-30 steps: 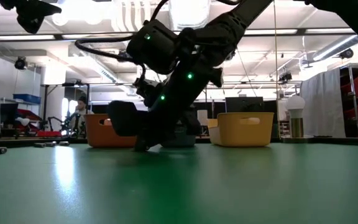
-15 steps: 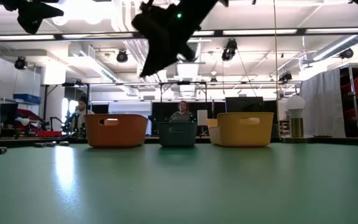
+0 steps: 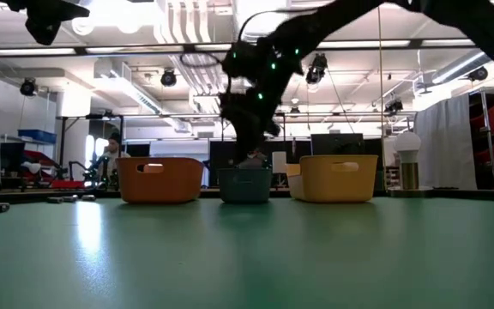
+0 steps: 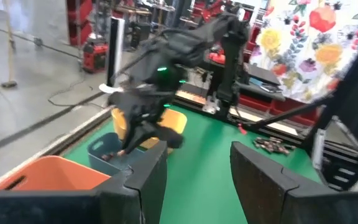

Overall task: Sort batteries
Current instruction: Put the small black battery into the blue bin

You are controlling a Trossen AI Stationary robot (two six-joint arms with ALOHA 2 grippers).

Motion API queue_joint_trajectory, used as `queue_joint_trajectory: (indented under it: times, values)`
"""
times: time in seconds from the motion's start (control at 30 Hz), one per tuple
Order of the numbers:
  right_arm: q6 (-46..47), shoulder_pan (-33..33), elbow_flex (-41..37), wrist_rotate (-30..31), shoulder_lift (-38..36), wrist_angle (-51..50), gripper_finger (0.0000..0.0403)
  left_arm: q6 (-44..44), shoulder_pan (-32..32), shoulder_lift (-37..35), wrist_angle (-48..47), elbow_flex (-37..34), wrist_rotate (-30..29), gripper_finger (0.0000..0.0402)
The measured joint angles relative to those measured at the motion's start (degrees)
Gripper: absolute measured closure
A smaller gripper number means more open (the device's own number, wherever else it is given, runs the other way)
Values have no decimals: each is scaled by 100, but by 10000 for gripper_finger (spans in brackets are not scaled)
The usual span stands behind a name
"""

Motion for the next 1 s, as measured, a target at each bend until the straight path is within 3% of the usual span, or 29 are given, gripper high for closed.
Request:
queue_joint_trajectory:
  times: [0.3,0.6,1.0]
  values:
    - [-589,-304,233,-161,563,-95,374,-94,0,0,0,0,4,246]
    - [-1181,-432,1027,-159,1164,-1027,364,-118,0,0,0,-2,-29,246]
    - [-1322,-450,1724,-130,1641,-1469,350,-242,-1,0,0,-4,-44,246]
